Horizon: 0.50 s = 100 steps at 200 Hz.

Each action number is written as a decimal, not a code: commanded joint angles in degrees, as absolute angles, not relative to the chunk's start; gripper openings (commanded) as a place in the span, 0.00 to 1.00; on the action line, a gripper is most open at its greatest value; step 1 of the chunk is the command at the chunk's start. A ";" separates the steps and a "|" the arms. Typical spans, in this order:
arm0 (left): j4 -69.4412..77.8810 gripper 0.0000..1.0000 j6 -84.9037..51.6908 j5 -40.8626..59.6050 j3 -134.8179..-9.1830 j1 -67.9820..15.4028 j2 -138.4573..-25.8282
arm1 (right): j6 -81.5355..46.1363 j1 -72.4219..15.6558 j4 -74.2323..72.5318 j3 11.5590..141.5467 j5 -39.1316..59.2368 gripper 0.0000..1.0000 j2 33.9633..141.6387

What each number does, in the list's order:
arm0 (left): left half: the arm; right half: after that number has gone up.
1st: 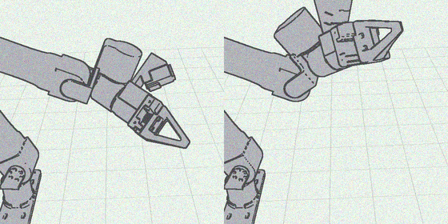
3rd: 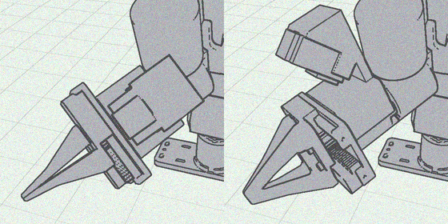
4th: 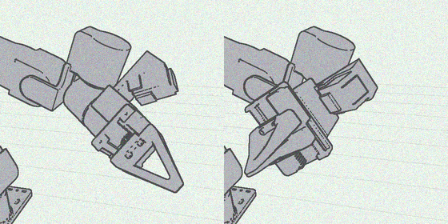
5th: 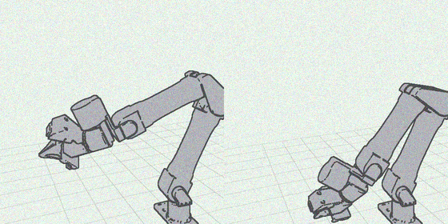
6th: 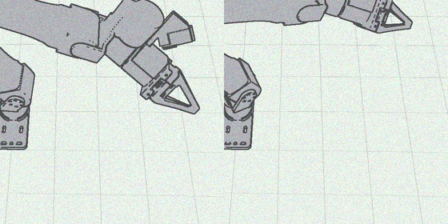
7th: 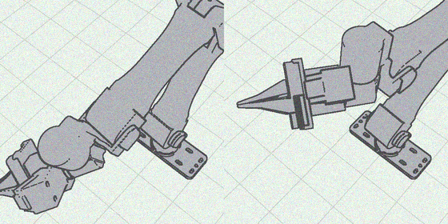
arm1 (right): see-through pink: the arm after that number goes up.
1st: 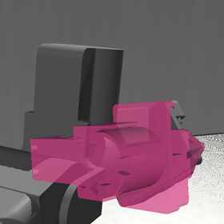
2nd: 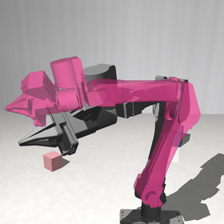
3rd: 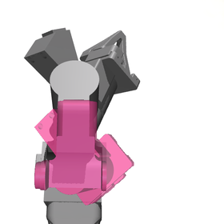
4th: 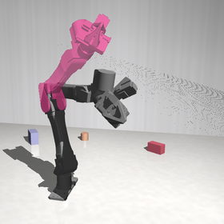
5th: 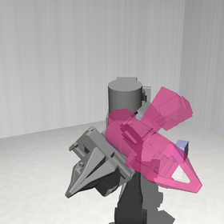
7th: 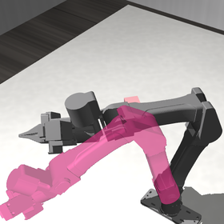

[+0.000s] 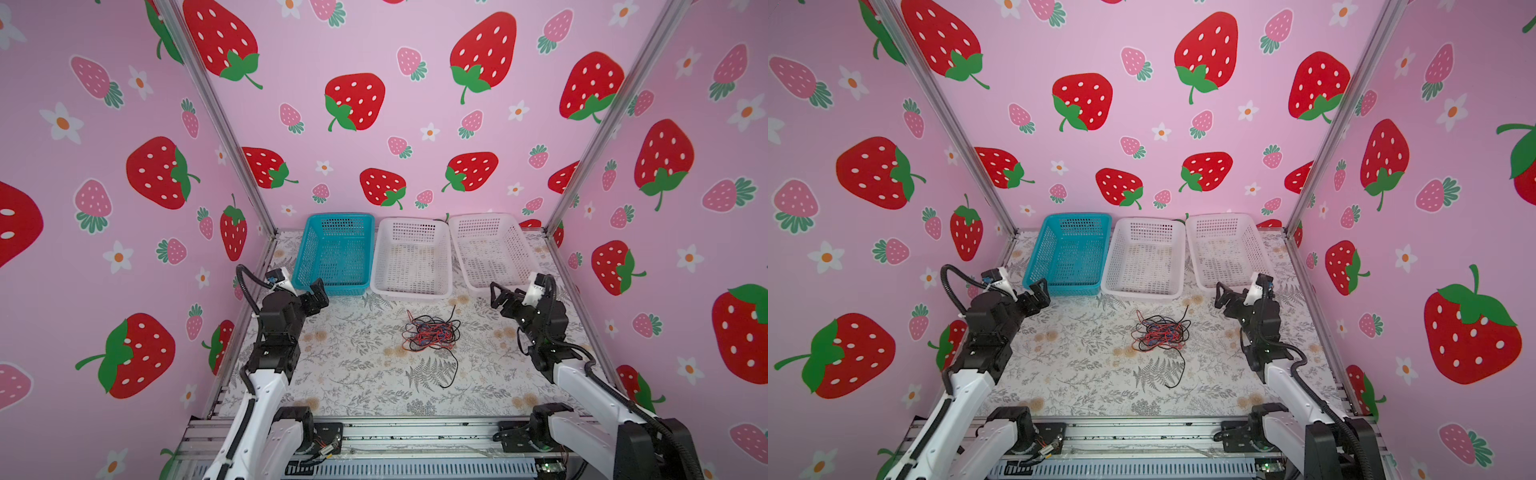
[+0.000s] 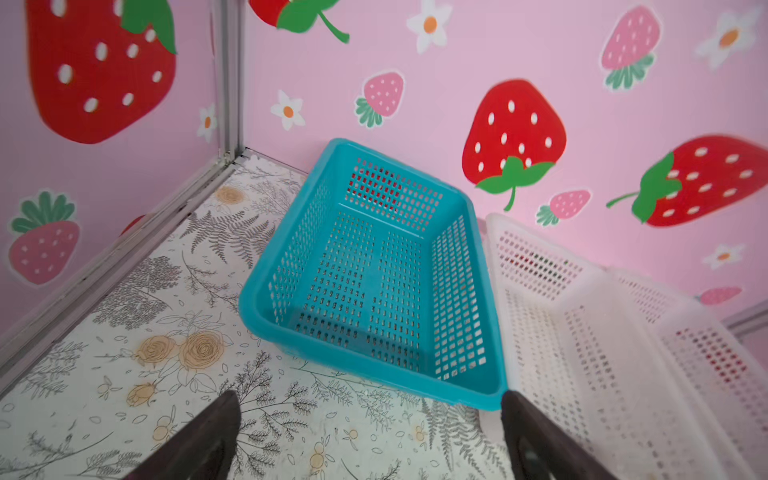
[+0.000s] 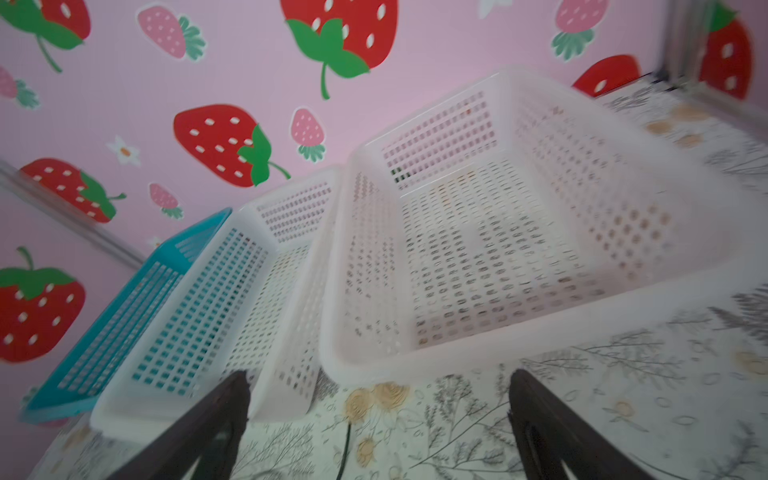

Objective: Untangle the cables
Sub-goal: 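Move both grippers in over the red, black and blue wire bundle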

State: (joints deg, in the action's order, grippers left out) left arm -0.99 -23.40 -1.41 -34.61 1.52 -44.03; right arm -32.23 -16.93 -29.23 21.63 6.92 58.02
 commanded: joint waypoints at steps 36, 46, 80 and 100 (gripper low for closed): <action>-24.91 0.99 -37.14 9.26 -42.25 1.40 -38.92 | -20.95 -31.80 -15.17 28.46 9.82 0.78 60.24; -26.71 0.99 -38.59 12.73 -41.87 1.41 -38.26 | -20.91 -32.74 -16.06 27.54 11.08 0.77 60.29; -28.40 0.99 -45.57 18.45 -37.34 0.67 -34.34 | -18.61 -37.96 -14.44 27.87 11.81 0.64 63.04; -30.18 0.99 -46.50 17.63 -35.14 -1.22 -31.40 | -18.15 -41.24 -12.44 28.38 8.54 0.63 64.79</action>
